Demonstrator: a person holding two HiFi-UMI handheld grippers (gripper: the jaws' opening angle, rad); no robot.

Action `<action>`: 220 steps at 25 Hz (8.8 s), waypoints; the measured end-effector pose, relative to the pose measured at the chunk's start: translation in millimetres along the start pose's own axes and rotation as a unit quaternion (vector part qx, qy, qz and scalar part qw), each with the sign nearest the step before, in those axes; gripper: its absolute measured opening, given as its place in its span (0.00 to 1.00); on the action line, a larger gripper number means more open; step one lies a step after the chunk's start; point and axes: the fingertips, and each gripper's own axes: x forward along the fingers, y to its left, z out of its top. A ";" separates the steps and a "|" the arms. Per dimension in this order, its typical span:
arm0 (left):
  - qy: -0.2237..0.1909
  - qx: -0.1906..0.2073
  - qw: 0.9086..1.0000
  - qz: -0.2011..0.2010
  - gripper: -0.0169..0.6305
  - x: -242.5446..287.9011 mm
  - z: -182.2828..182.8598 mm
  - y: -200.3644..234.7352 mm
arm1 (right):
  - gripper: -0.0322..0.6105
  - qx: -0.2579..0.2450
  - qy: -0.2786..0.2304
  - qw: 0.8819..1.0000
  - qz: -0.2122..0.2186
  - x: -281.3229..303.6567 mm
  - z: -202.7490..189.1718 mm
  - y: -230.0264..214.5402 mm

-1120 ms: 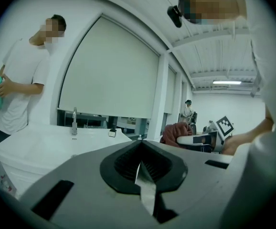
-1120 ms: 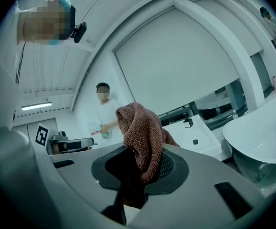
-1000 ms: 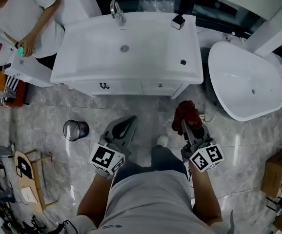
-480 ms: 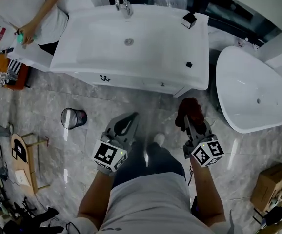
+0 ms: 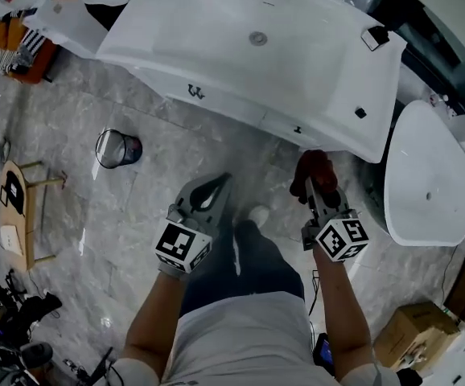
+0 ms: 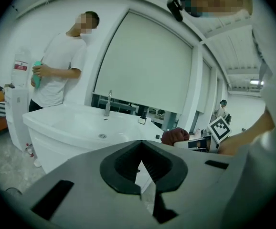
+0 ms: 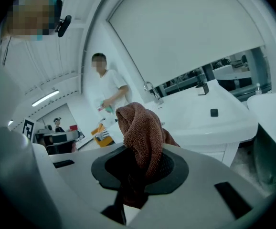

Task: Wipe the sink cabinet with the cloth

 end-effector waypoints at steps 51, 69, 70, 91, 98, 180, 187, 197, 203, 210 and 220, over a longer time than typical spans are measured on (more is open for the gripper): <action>0.001 -0.119 0.989 0.092 0.04 -13.3 -219.1 163.9 | 0.16 0.050 0.079 0.993 -0.070 290.0 -166.6 -106.5; 0.020 -0.088 0.994 0.068 0.04 29.6 -264.1 197.0 | 0.16 0.055 0.096 0.990 -0.086 336.1 -275.0 -169.4; 0.022 -0.086 0.994 0.064 0.04 31.8 -265.9 196.3 | 0.16 0.054 0.098 0.990 -0.085 336.5 -278.6 -171.8; 0.057 -0.033 0.997 -0.036 0.04 77.3 -272.2 157.0 | 0.16 0.028 0.092 0.983 -0.158 248.9 -283.7 -282.7; 0.075 -0.013 0.995 -0.071 0.04 99.8 -275.2 127.3 | 0.16 0.054 0.069 0.975 -0.206 190.3 -279.0 -335.3; 0.080 -0.073 0.994 0.021 0.04 -8.1 -206.2 124.9 | 0.14 0.026 0.044 0.996 -0.075 261.9 -117.9 -100.1; 0.082 -0.080 0.993 0.028 0.04 -8.1 -211.0 132.9 | 0.14 0.026 0.044 0.995 -0.080 254.9 -125.3 -93.7; 0.094 -0.083 0.992 0.032 0.04 -6.4 -218.8 129.2 | 0.14 0.071 0.077 0.988 -0.118 220.9 -181.9 -103.7; 0.096 -0.085 0.991 0.032 0.04 -0.3 -224.4 122.4 | 0.14 0.063 0.056 0.986 -0.143 225.1 -159.5 -132.7; 0.096 -0.094 0.990 0.044 0.04 4.2 -230.5 120.3 | 0.14 0.073 0.060 0.984 -0.151 240.9 -154.4 -150.0; 0.099 -0.103 0.988 0.066 0.04 3.0 -237.2 120.8 | 0.14 0.068 0.085 0.983 -0.149 260.0 -173.5 -166.2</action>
